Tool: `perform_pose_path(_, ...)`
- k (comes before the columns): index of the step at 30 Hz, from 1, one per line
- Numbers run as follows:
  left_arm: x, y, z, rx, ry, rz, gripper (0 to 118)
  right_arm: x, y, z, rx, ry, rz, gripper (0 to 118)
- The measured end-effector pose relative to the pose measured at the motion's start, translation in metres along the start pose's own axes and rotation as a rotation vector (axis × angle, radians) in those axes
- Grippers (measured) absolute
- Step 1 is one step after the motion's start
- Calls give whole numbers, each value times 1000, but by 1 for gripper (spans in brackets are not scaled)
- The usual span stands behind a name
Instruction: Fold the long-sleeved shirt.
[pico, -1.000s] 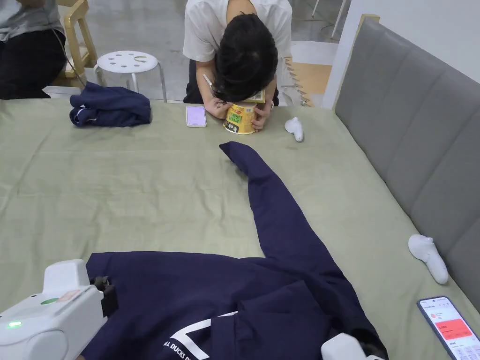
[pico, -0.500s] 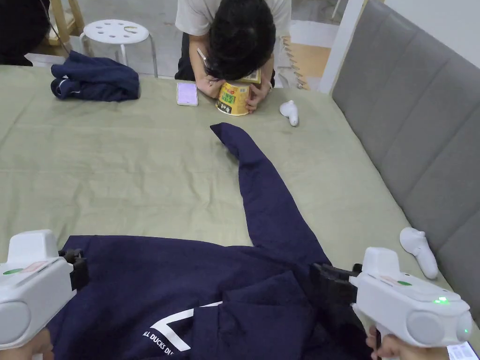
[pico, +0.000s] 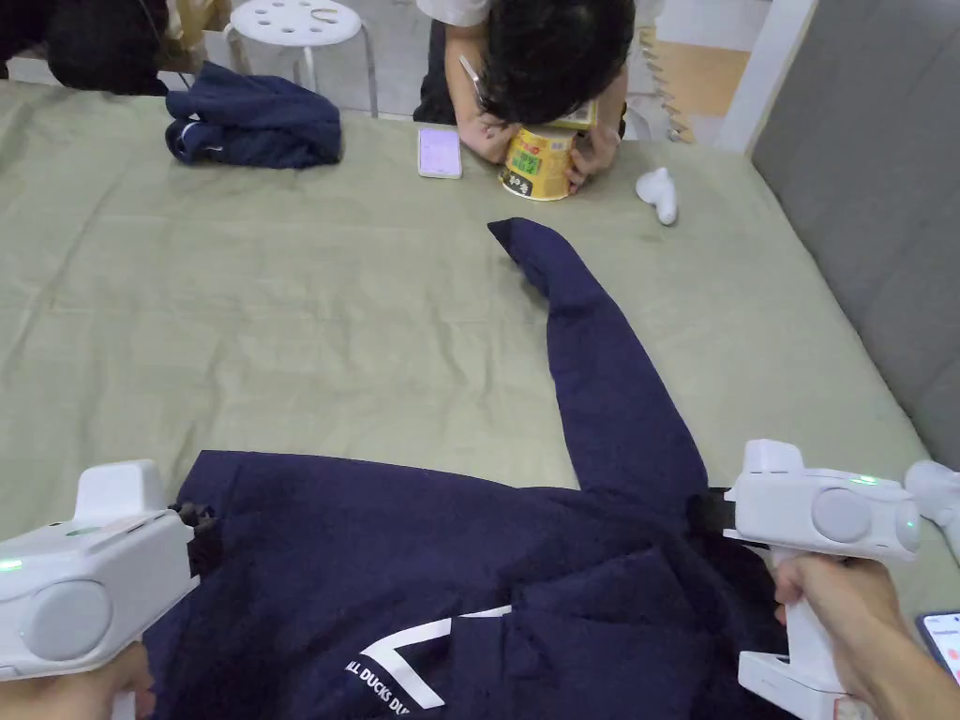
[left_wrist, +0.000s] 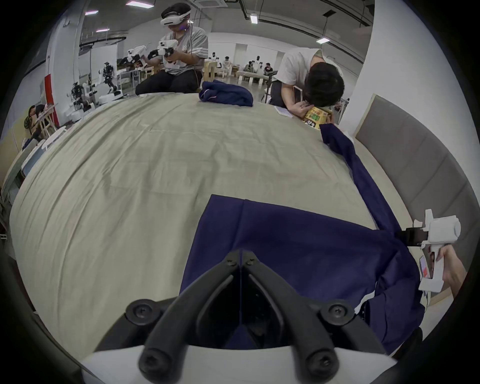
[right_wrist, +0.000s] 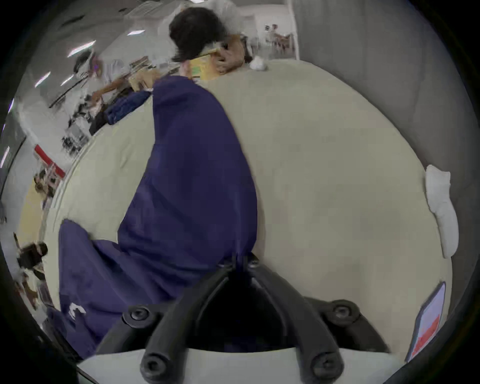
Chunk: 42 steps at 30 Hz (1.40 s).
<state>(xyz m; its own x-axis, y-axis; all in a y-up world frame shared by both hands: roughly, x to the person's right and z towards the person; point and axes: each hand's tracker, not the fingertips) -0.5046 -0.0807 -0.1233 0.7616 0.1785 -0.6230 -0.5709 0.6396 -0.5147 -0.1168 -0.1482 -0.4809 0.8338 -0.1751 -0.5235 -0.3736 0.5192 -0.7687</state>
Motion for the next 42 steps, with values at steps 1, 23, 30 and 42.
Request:
perform_pose_path(1, -5, 6, -4, -4, -4, 6, 5, 3, 2, 0, -5, 5, -15, 1)
perform_pose_path(23, -47, 89, -123, -384, -203, 241, 37, 13, 0, 9, -26, 105, -94, 1)
perform_pose_path(30, -37, 81, -126, -351, -186, 156, 32, 18, -3, 9, -14, 120, -148, 1)
perform_pose_path(42, -18, 79, -59, -110, -172, -62, 6, 24, -7, 51, 206, 204, -196, 0)
